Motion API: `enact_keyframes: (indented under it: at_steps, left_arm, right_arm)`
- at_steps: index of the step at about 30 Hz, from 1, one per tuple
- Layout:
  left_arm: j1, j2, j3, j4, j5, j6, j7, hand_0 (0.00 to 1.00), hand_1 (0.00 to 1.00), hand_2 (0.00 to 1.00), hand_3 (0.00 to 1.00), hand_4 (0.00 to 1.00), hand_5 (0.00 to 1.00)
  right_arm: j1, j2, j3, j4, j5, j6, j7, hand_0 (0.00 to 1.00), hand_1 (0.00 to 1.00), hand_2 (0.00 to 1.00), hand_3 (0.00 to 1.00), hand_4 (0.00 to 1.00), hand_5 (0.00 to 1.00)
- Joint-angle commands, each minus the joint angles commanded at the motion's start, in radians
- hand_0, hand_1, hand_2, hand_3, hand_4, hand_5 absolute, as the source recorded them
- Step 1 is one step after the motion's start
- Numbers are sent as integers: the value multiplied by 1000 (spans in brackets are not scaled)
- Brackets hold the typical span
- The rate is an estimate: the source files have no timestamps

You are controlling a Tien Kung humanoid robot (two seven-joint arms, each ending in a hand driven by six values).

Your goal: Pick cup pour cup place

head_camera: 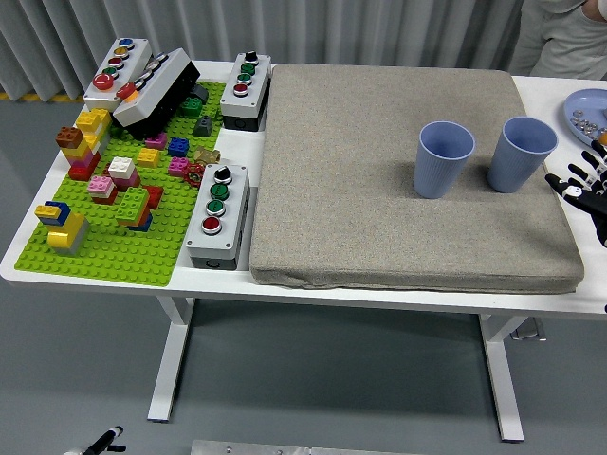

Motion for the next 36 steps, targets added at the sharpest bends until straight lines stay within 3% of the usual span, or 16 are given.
enact_keyframes:
  at_steps: [13, 36]
  left_arm:
    - [4, 1, 21, 0, -15, -1, -1, 847, 833, 850, 764, 624, 953]
    - [-6, 2, 31, 0, -22, -2, -2, 848, 832, 849, 764, 625, 951]
  right_arm:
    - [28, 18, -26, -34, 6, -21, 19, 947, 890, 969, 963, 880, 326]
    - [51, 29, -60, -64, -1, -4, 16, 973, 938, 998, 965, 876, 336]
